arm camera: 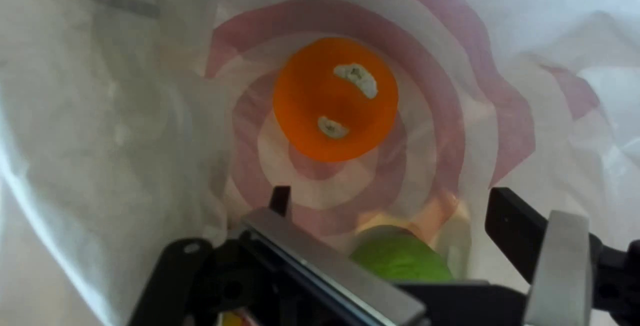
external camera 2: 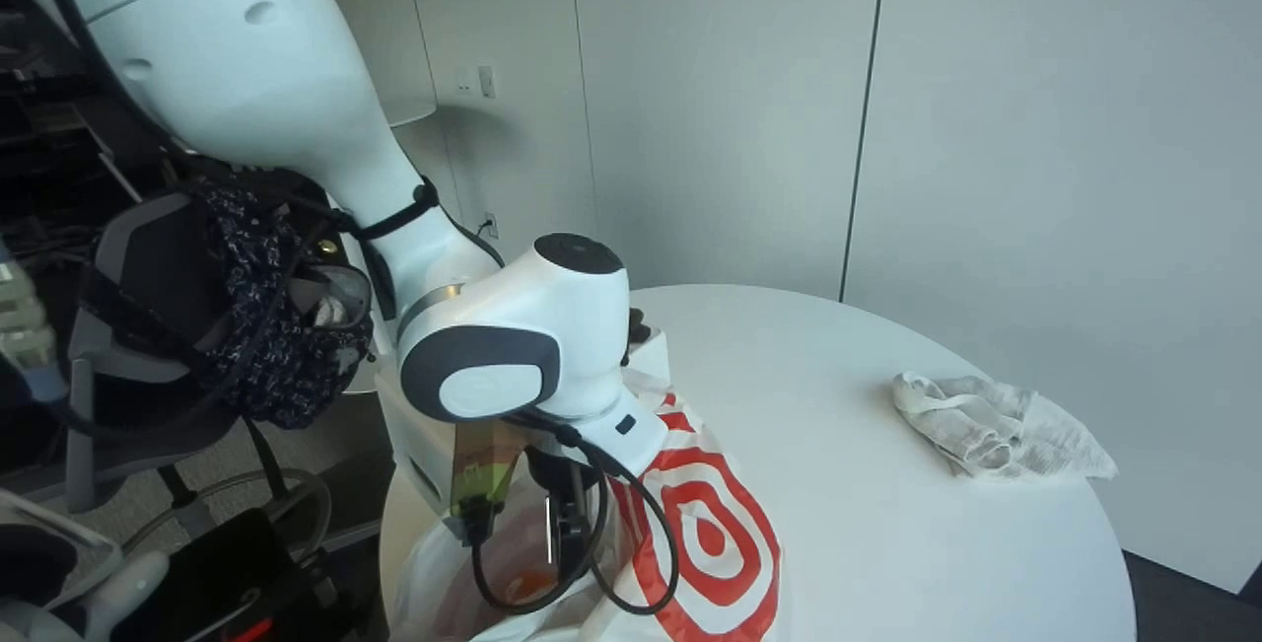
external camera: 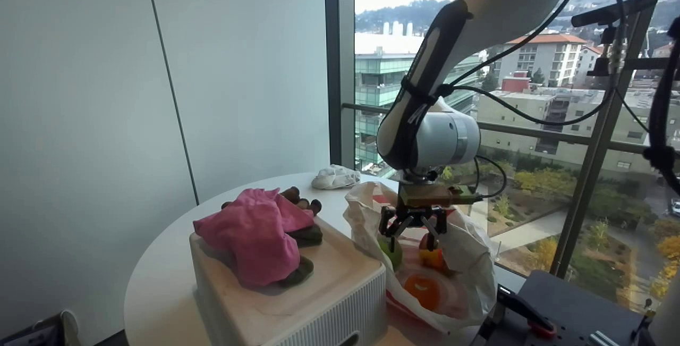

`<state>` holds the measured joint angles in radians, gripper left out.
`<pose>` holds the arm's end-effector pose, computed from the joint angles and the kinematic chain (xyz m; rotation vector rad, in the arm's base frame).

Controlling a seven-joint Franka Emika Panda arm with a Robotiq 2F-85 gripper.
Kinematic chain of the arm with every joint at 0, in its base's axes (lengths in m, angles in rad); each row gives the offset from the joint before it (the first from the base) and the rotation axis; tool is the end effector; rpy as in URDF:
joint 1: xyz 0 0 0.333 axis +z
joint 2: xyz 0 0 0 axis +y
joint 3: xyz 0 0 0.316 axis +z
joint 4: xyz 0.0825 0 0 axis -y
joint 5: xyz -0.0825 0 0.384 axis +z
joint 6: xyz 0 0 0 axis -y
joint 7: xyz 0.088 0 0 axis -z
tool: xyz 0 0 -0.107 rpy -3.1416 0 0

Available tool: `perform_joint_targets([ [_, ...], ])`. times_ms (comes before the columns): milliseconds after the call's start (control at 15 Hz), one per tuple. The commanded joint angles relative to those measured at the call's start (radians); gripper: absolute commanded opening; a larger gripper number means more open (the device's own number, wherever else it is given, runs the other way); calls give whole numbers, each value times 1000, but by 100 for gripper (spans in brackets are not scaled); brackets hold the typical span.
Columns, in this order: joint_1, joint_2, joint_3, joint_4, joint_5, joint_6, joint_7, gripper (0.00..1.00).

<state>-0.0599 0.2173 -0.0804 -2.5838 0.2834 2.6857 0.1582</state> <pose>0.4230 -0.0707 0.1730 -2.9270 0.8407 0.1712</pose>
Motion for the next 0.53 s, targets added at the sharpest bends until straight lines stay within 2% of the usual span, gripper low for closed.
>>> perform_joint_targets([
  [0, 13, 144, 14, 90, 2, 176, 64, 100],
  [200, 83, 247, -32, 148, -50, 309, 160, 100],
  [467, 171, 348, -94, 219, -67, 345, 221, 100],
])
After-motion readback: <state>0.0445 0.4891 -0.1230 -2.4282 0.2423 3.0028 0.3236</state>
